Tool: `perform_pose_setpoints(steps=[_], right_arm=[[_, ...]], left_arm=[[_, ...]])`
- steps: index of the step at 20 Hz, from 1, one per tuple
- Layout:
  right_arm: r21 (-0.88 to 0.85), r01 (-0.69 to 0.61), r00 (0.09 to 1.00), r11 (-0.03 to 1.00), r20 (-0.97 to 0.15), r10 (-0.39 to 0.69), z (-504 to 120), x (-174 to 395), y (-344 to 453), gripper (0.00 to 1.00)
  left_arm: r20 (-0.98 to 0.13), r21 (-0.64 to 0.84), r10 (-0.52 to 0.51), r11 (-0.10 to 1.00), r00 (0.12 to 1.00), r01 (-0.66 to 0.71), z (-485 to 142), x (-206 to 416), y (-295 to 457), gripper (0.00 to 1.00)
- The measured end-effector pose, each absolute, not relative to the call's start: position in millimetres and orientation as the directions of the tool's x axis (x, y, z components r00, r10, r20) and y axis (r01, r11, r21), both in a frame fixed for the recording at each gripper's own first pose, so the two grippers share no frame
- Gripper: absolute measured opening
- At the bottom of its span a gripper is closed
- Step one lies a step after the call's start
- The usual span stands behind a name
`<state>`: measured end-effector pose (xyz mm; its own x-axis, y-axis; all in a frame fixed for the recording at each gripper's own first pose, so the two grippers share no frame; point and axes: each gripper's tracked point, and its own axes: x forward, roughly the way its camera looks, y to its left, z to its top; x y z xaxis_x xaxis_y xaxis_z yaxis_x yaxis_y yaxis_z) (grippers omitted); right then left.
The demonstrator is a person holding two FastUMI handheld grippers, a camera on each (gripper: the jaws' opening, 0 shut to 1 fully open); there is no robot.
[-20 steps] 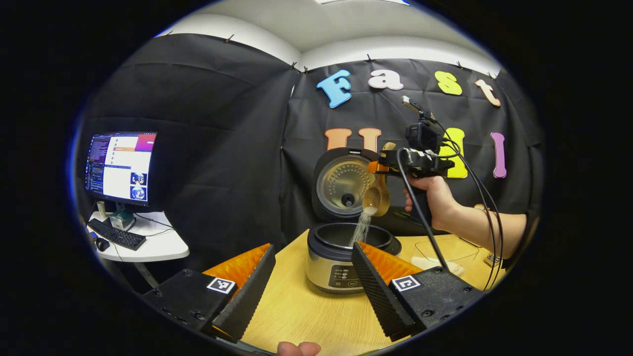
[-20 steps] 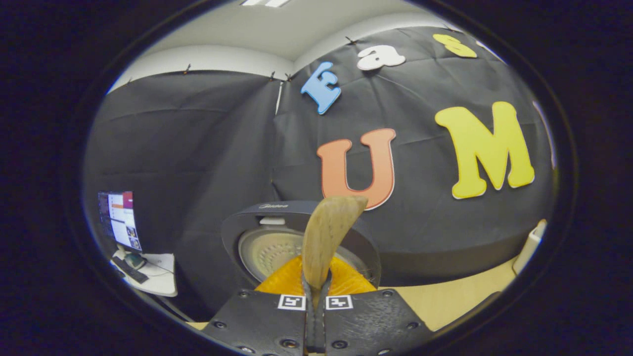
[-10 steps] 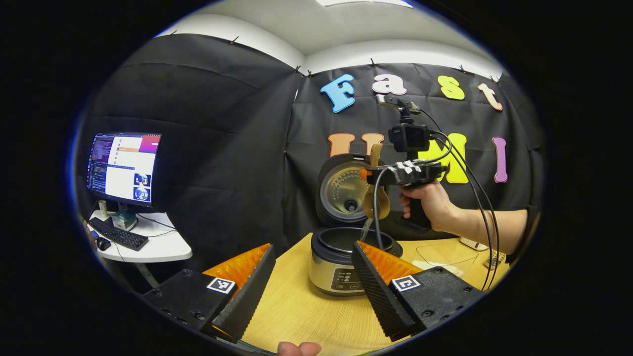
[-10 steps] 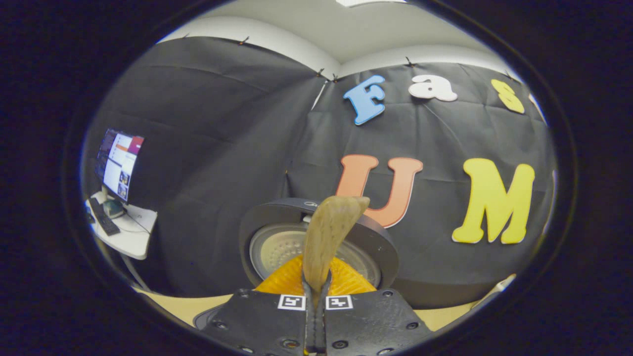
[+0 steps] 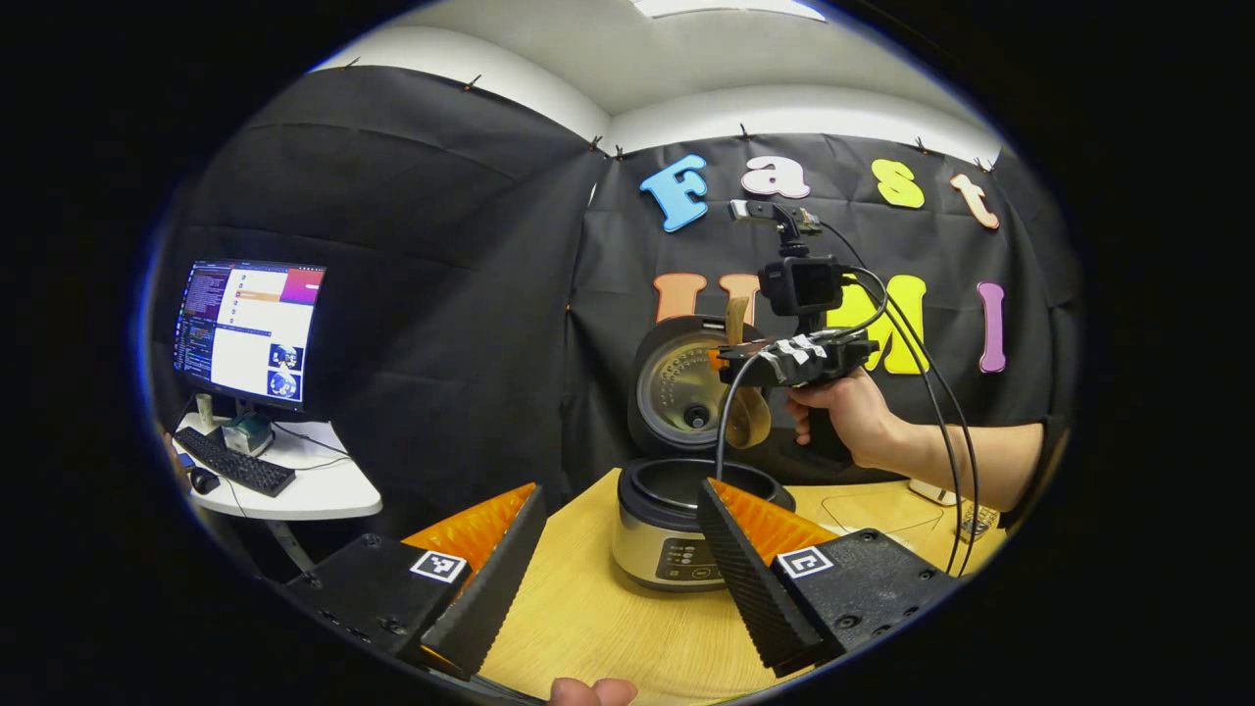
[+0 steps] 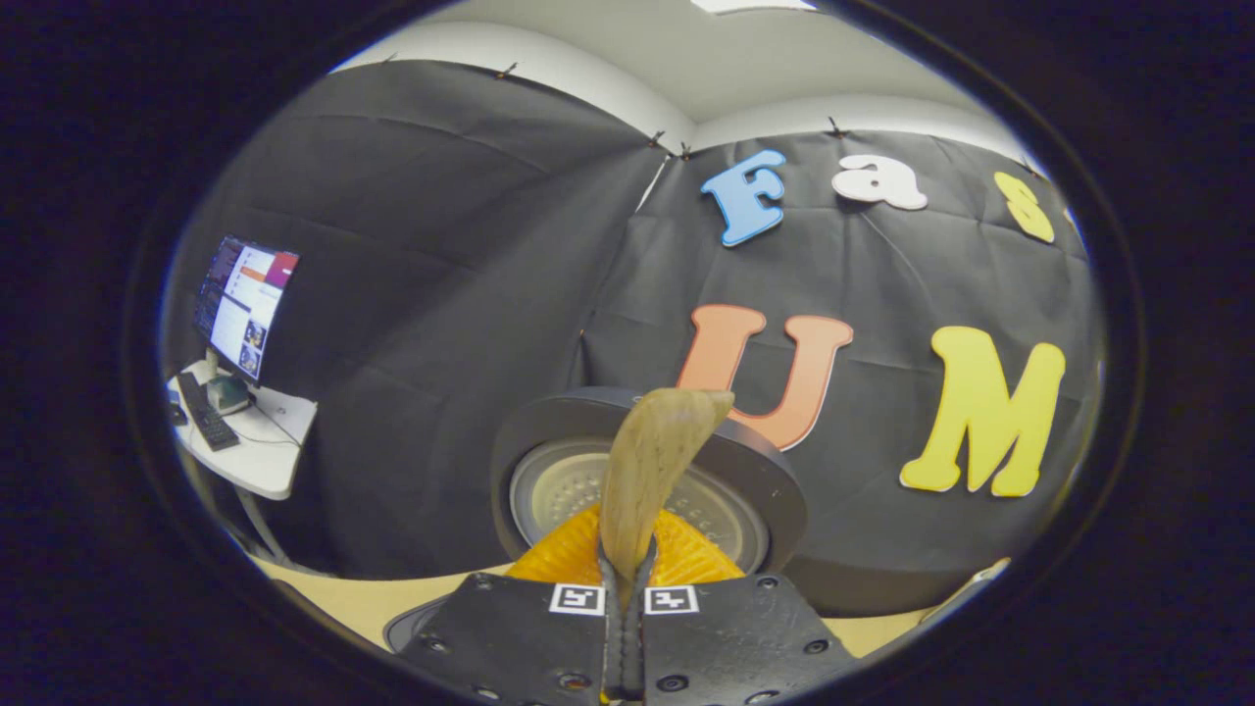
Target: Close the left gripper, press the button to open the rice cooker; take a wooden spoon from the chopstick holder with the right hand, scoop a spoonful of rice and pour it into the rice cooker, then put the wooden spoon back into the chopstick holder.
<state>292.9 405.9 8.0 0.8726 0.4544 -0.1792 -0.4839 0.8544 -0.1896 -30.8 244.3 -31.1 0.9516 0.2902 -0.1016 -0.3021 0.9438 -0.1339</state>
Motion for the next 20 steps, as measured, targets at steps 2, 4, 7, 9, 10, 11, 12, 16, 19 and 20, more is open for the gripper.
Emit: perform_pose_setpoints(steps=[2, 4, 7, 9, 10, 11, 12, 16, 19, 20], right_arm=[[-0.139, -0.485, 0.870, 0.864, -0.180, 0.459, 11.9, 292.9, 399.8, 0.03], [-0.045, -0.490, 0.860, 0.871, -0.187, 0.474, 19.7, 287.9, 388.7, 0.00], [0.169, -0.467, 0.851, 0.868, -0.183, 0.493, 39.4, 283.4, 357.5, 0.00], [0.280, -0.431, 0.858, 0.858, -0.167, 0.486, 56.8, 281.0, 323.1, 0.00], [0.303, -0.414, 0.866, 0.858, -0.160, 0.474, 63.6, 280.4, 303.1, 0.03], [0.315, -0.394, 0.878, 0.863, -0.150, 0.455, 70.3, 280.6, 278.0, 0.00], [0.327, -0.372, 0.889, 0.869, -0.143, 0.435, 76.1, 279.3, 252.3, 0.00], [0.328, -0.260, 0.942, 0.908, -0.119, 0.313, 92.3, 273.1, 136.8, 0.00], [0.332, -0.169, 0.967, 0.928, -0.125, 0.221, 95.3, 262.3, 53.6, 0.00], [0.338, -0.139, 0.973, 0.931, -0.128, 0.192, 95.0, 257.5, 27.4, 0.00]], left_arm=[[-0.100, -0.130, 0.286, 0.946, 0.953, -0.297, -30.4, -30.8, 241.5, 0.99], [-0.095, -0.127, 0.282, 0.948, 0.955, -0.292, -27.9, -28.5, 237.1, 0.99], [-0.097, -0.125, 0.263, 0.954, 0.960, -0.274, -27.0, -25.2, 226.3, 0.99], [-0.093, -0.116, 0.257, 0.957, 0.962, -0.267, -24.3, -23.5, 220.8, 0.99], [-0.095, -0.116, 0.257, 0.957, 0.962, -0.267, -25.1, -22.9, 219.9, 0.94], [-0.095, -0.115, 0.254, 0.958, 0.962, -0.264, -24.4, -22.6, 216.3, 0.99], [-0.094, -0.112, 0.251, 0.959, 0.963, -0.260, -23.5, -20.8, 211.8, 0.99], [-0.079, -0.090, 0.228, 0.968, 0.970, -0.235, -14.2, -15.6, 186.7, 0.99], [-0.064, -0.064, 0.214, 0.974, 0.975, -0.218, -7.7, -13.6, 170.1, 0.99], [-0.063, -0.057, 0.208, 0.976, 0.976, -0.211, -7.4, -10.8, 164.9, 0.99]])
